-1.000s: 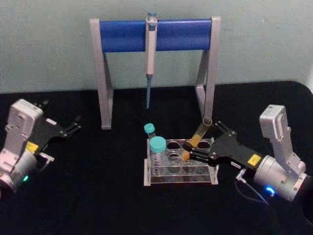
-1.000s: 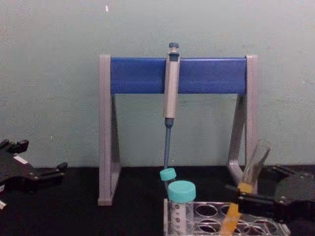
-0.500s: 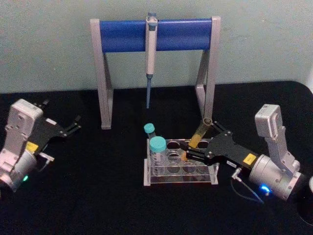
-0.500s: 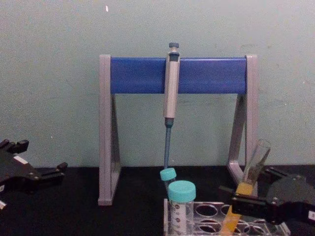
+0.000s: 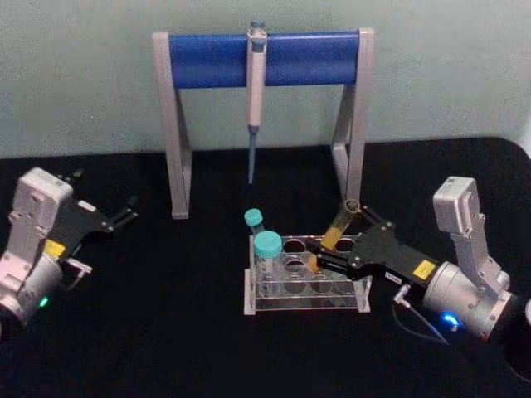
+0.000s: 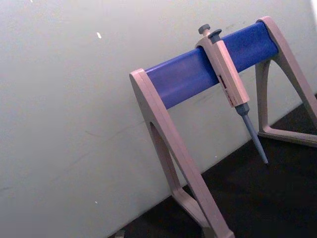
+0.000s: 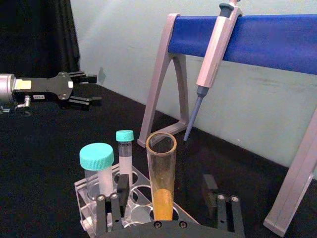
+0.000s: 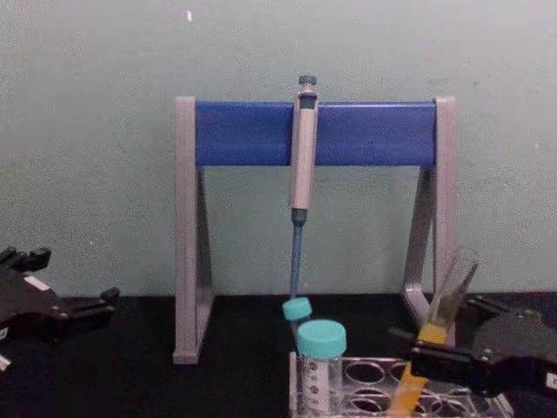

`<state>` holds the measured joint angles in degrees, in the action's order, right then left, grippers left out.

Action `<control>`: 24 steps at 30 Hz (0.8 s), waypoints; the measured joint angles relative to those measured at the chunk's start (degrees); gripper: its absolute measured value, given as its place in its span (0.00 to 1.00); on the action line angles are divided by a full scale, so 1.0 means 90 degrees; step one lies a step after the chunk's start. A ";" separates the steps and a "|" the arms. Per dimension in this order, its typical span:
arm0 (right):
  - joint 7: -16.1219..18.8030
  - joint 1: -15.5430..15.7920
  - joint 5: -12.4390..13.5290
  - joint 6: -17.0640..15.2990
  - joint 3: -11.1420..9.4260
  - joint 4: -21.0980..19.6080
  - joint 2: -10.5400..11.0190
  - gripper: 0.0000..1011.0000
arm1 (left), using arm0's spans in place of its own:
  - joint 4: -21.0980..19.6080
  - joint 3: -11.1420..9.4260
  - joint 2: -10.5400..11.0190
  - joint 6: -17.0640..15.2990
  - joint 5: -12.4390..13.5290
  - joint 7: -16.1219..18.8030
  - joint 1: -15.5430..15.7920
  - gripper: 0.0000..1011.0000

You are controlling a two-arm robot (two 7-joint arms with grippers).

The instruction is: Pick up the test tube from the test tube rack, shake it, then place it back into the test tube rack.

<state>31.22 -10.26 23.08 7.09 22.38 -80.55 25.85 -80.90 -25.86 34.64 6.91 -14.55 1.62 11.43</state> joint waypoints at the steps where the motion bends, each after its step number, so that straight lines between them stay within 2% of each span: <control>1: 0.0000 0.0000 0.0000 0.0000 0.0000 -0.0001 0.0000 0.95 | 0.0000 0.0000 0.0000 0.0000 0.0000 0.0000 0.0000 0.99; 7: -0.0002 0.0003 0.0000 0.0000 -0.0004 -0.0006 0.0004 0.80 | 0.0000 0.0000 0.0000 0.0000 0.0000 0.0000 0.0000 0.99; 18: -0.0006 0.0007 0.0005 0.0000 -0.0008 -0.0013 0.0008 0.46 | 0.0000 0.0000 0.0000 0.0000 0.0000 0.0000 0.0000 0.99; 19: -0.0006 0.0008 0.0005 0.0000 -0.0008 -0.0014 0.0008 0.39 | 0.0001 0.0000 0.0000 0.0000 0.0000 0.0000 0.0000 0.99; 24: -0.0008 0.0007 0.0005 0.0000 -0.0008 -0.0015 0.0008 0.26 | 0.0000 0.0000 0.0000 0.0000 0.0000 0.0000 0.0000 0.99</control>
<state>31.15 -10.20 23.13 7.09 22.31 -80.68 25.92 -80.90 -25.86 34.65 6.91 -14.55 1.62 11.43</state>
